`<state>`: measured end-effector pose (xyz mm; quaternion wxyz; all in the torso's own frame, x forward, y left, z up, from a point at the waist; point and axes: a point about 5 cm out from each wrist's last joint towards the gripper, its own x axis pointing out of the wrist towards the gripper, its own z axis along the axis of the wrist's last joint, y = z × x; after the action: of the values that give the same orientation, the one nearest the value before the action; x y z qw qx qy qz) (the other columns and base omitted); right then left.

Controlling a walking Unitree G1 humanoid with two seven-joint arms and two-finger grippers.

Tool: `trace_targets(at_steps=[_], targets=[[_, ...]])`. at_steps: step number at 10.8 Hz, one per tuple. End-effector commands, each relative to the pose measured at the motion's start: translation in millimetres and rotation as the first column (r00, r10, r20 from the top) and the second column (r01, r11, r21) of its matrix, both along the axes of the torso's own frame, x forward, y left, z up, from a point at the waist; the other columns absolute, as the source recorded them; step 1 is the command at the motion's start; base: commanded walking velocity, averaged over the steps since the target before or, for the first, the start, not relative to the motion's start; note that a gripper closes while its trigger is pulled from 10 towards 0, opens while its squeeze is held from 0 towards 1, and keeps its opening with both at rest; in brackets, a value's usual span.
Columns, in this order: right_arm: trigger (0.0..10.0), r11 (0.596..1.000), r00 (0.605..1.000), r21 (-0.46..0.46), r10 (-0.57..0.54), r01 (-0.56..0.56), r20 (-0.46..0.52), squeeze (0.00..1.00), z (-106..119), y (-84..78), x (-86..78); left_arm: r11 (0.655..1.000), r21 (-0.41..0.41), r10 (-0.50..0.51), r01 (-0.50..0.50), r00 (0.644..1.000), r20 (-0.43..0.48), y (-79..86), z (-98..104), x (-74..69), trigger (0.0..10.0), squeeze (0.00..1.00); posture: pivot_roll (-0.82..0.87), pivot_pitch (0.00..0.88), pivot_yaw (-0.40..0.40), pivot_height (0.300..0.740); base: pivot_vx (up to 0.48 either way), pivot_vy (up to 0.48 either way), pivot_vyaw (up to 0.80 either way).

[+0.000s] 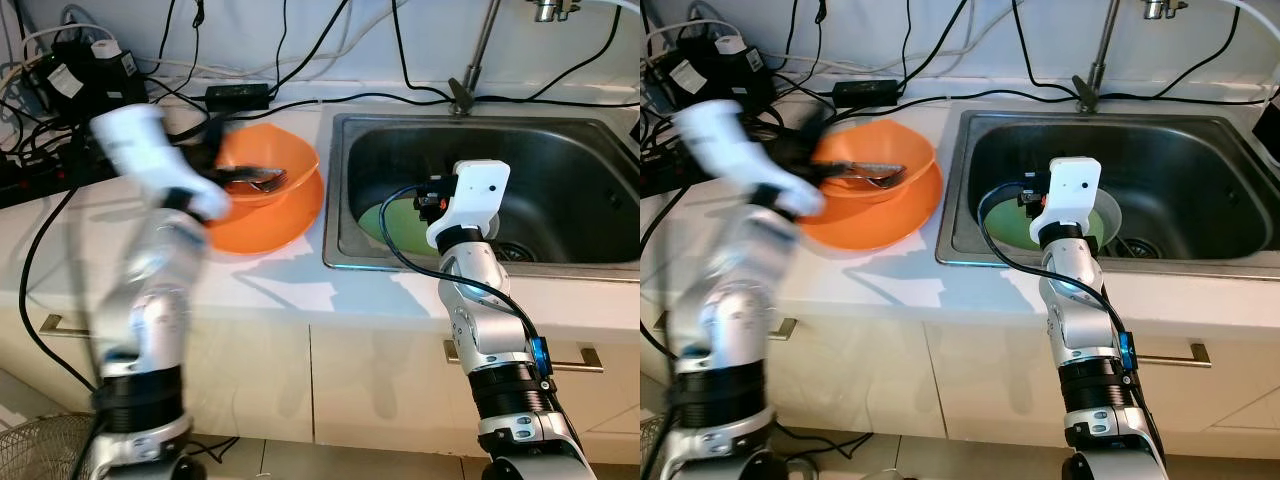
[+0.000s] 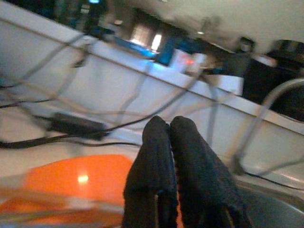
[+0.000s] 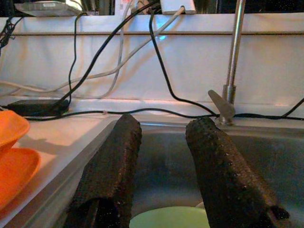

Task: Kitchen organization

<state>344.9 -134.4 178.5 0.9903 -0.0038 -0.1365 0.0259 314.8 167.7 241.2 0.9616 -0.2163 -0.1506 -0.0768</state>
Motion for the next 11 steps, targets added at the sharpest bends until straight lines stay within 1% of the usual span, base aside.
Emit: trace_targets(at_steps=[1, 2, 3, 4, 5, 6, 10, 11], targets=[[10.0, 1.0, 1.0, 0.004, 0.012, -0.012, 0.004, 0.0, 3, 2.6, 1.8, 0.998, -0.021, 0.059, -0.06, 0.998, -0.034, 13.4, -12, -2.7, 10.0, 1.0, 0.08, 0.0, 0.052, 0.74, 0.0, 0.0, 0.0], [10.0, 1.0, 1.0, 0.005, 0.016, -0.016, 0.004, 0.0, 3, 3.5, 2.0, 0.996, -0.05, 0.077, -0.079, 0.996, -0.048, 16.6, -20, -6.5, 10.0, 1.0, 0.09, 0.0, 0.052, 0.74, 0.0, 0.0, 0.0], [10.0, 1.0, 1.0, 0.006, 0.021, -0.021, 0.003, 0.0, 2, 4.9, 2.2, 0.994, -0.075, 0.077, -0.083, 0.994, -0.08, 15.3, -33, -11.9, 10.0, 1.0, 0.09, 0.0, 0.051, 0.74, 0.0, 0.0, 0.0], [10.0, 1.0, 1.0, 0.007, 0.024, -0.024, 0.001, 0.0, 2, 5.8, 2.1, 0.988, -0.119, 0.087, -0.103, 0.988, -0.128, 12.2, -50, -18.3, 10.0, 1.0, 0.09, 0.0, 0.049, 0.74, 0.0, 0.0, 0.0], [10.0, 1.0, 1.0, 0.007, 0.027, -0.027, 0.001, 0.0, 1, 5.9, 1.8, 0.981, -0.143, 0.11, -0.134, 0.98, -0.164, 12.9, -62, -20.7, 10.0, 1.0, 0.09, 0.0, 0.048, 0.74, 0.0, 0.0, 0.0], [10.0, 1.0, 1.0, 0.006, 0.027, -0.027, 0.0, 0.0, 1, 5.5, 1.9, 0.976, -0.151, 0.13, -0.159, 0.974, -0.185, 15.0, -69, -20.4, 10.0, 1.0, 0.09, 0.0, 0.047, 0.74, 0.0, 0.0, 0.0], [10.0, 1.0, 1.0, 0.007, 0.025, -0.025, -0.001, 0.0, 1, 5.0, 1.5, 0.962, -0.148, 0.196, -0.228, 0.96, -0.201, 24.6, -75, -15.4, 10.0, 1.0, 0.08, 0.0, 0.05, 0.74, 0.0, 0.0, 0.0], [10.0, 1.0, 1.0, 0.007, 0.026, -0.026, -0.001, 0.0, 1, 5.2, 1.6, 0.961, -0.135, 0.21, -0.243, 0.953, -0.219, 25.0, -79, -10.4, 10.0, 1.0, 0.08, 0.0, 0.046, 0.74, 0.0, 0.0, 0.0]])
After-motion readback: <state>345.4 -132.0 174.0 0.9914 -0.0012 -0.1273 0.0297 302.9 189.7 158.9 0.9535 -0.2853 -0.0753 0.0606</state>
